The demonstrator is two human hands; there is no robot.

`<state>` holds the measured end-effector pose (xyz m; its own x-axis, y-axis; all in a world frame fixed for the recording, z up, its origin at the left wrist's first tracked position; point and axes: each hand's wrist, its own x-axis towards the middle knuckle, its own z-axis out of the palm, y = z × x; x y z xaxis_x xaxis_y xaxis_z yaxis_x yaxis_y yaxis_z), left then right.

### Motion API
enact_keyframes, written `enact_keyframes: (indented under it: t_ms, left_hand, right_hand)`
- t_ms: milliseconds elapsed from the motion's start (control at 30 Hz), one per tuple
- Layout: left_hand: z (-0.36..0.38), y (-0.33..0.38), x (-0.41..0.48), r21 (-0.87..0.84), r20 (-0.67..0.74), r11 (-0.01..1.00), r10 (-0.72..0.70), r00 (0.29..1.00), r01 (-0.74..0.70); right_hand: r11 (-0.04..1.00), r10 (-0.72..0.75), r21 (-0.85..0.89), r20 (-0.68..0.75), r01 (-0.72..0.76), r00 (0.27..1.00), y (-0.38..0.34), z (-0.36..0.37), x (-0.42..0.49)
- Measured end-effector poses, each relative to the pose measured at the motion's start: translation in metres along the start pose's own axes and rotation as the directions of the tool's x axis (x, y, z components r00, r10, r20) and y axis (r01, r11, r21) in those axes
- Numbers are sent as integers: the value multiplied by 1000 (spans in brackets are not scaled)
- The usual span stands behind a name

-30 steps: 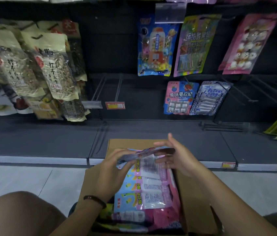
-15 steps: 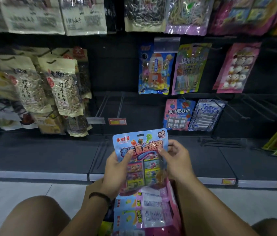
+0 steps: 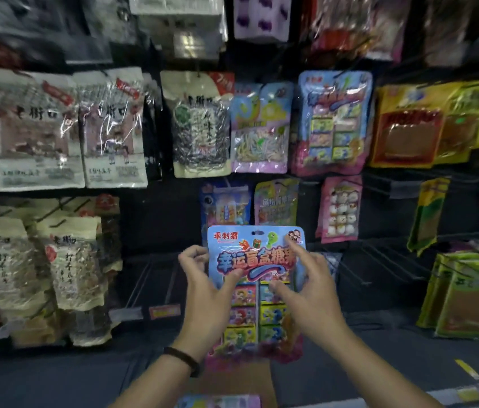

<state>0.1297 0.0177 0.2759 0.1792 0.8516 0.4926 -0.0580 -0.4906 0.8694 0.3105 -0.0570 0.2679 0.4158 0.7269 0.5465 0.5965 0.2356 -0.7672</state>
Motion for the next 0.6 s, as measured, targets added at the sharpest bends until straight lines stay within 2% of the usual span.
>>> enact_keyframes:
  t_ms: [133, 267, 400, 600]
  left_hand:
    - [32, 37, 45, 64, 97, 984, 157, 983, -164]
    - [74, 77, 100, 149, 151, 924, 330, 932, -351]
    - [114, 119, 154, 209, 246, 867, 400, 883, -452]
    - [167, 165, 228, 325, 276, 779, 465, 841, -537]
  right_hand:
    - [994, -81, -82, -88, 74, 993, -23, -43, 48]
    - [979, -143, -164, -154, 117, 978, -44, -91, 105]
    - [960, -179, -247, -186, 130, 966, -65, -136, 164]
    - [962, -152, -257, -210, 95, 966, -85, -189, 244]
